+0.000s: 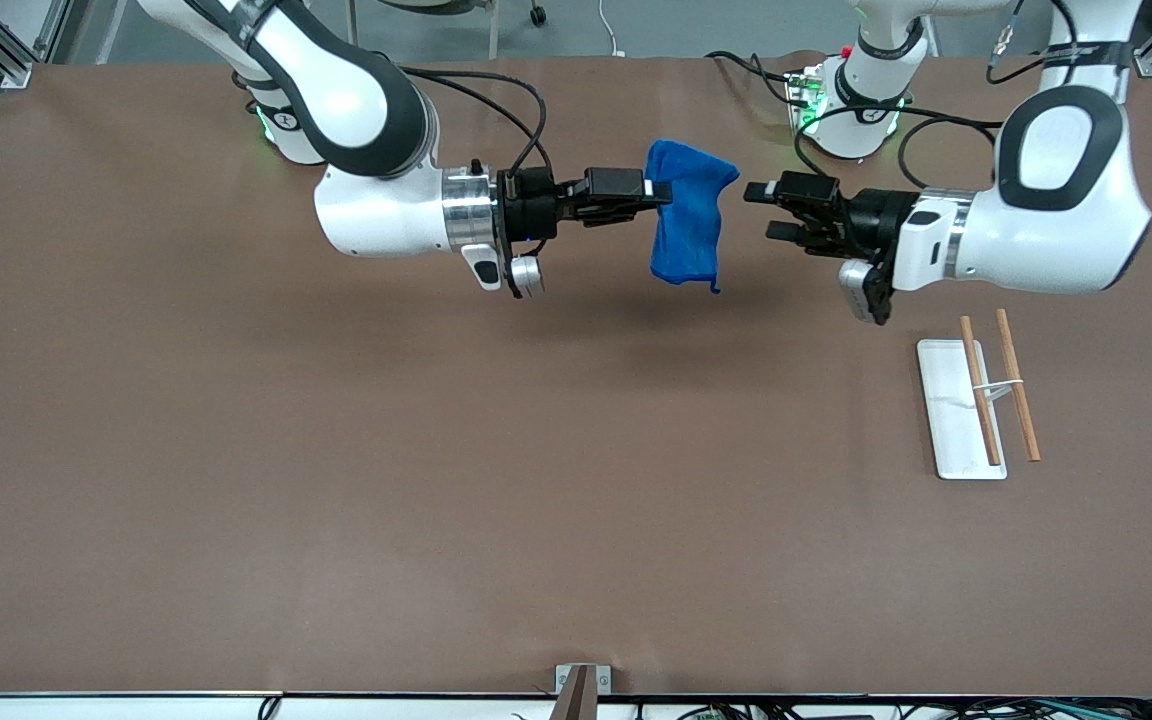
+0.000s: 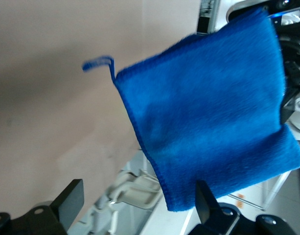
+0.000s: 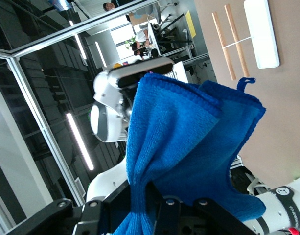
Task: Right arm passes towel to left arm to hang
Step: 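Hold the towel out with the right gripper while the left gripper approaches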
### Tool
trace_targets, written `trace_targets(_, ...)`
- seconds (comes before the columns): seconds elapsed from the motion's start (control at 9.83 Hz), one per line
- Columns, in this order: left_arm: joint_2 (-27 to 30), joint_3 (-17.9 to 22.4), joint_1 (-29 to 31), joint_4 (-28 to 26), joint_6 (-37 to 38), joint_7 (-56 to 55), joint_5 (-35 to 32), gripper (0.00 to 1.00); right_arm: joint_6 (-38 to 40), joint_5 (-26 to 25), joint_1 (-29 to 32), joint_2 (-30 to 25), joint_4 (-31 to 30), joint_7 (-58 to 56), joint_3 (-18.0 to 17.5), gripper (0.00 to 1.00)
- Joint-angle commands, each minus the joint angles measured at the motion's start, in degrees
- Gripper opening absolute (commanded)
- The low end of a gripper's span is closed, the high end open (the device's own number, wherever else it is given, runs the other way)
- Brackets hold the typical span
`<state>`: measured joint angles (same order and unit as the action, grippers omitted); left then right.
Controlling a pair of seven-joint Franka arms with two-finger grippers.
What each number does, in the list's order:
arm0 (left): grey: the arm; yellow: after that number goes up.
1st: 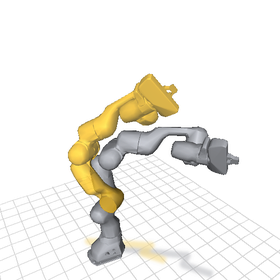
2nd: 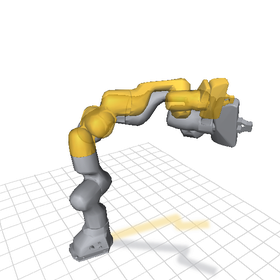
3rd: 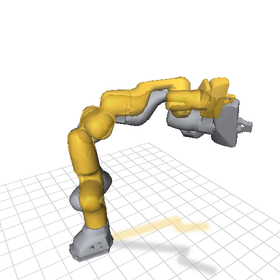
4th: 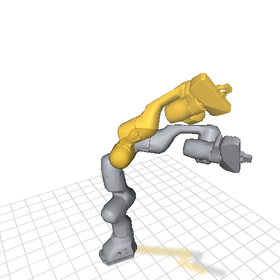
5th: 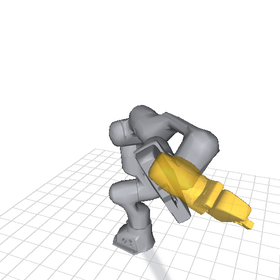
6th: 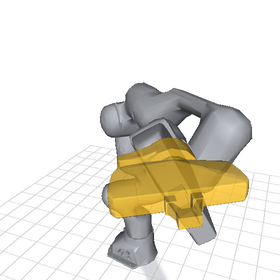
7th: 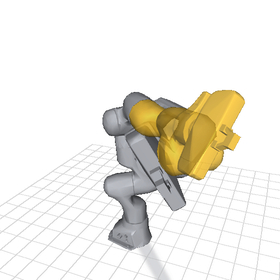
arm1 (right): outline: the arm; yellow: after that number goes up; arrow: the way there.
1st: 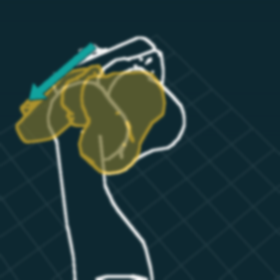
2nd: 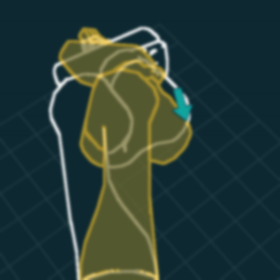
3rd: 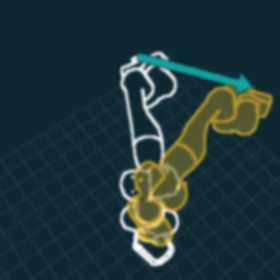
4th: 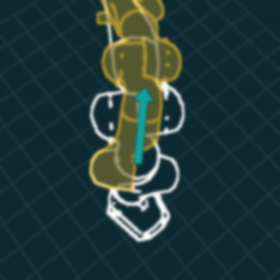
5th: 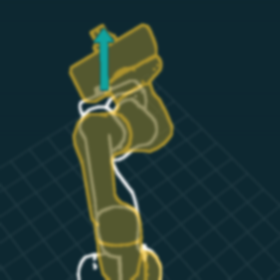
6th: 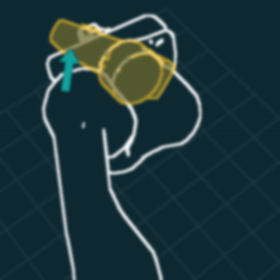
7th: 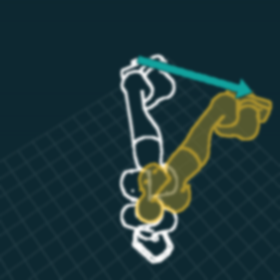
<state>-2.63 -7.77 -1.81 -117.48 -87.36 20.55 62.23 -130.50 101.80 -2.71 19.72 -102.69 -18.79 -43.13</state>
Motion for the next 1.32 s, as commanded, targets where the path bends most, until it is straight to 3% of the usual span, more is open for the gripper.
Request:
trace_targets(0.0,2.5,0.7,0.4,-8.3,-0.8,3.4,7.9,1.00,-0.4,4.6,-0.4,0.3,0.6,-3.3,-0.9,0.00)
trace_targets(0.51,4.6,0.0,0.2,-17.1,-5.3,8.1,25.3,0.95,-0.5,5.2,-0.4,0.3,0.6,-4.1,-1.3,0.00)
trace_targets(0.61,4.7,-0.1,-0.3,-18.2,-6.5,9.0,28.0,0.87,-0.5,5.2,-0.4,0.3,0.6,-4.1,-1.3,0.00)
trace_targets(0.81,4.6,-1.7,0.0,-18.8,-7.4,9.2,30.4,0.83,-0.5,5.2,-0.4,0.3,0.6,-4.1,-1.3,0.00)
trace_targets(0.92,4.7,-1.7,0.2,-19.0,-7.4,9.2,31.5,0.73,-0.5,5.2,-0.4,0.3,0.6,-4.1,-1.3,0.00)
trace_targets(1.02,4.7,-1.8,0.2,-19.0,-7.4,9.2,32.3,0.48,-0.5,5.2,-0.4,0.3,0.6,-4.1,-1.3,0.00)
trace_targets(1.12,4.7,-1.7,0.3,-19.0,-7.3,9.1,32.3,0.11,-0.5,5.2,-0.4,0.3,0.6,-4.1,-1.3,0.00)
trace_targets(1.22,4.8,-1.6,0.5,-18.8,-7.3,9.1,32.4,0.00,-0.5,5.2,-0.4,0.3,0.6,-4.1,-1.3,0.00)
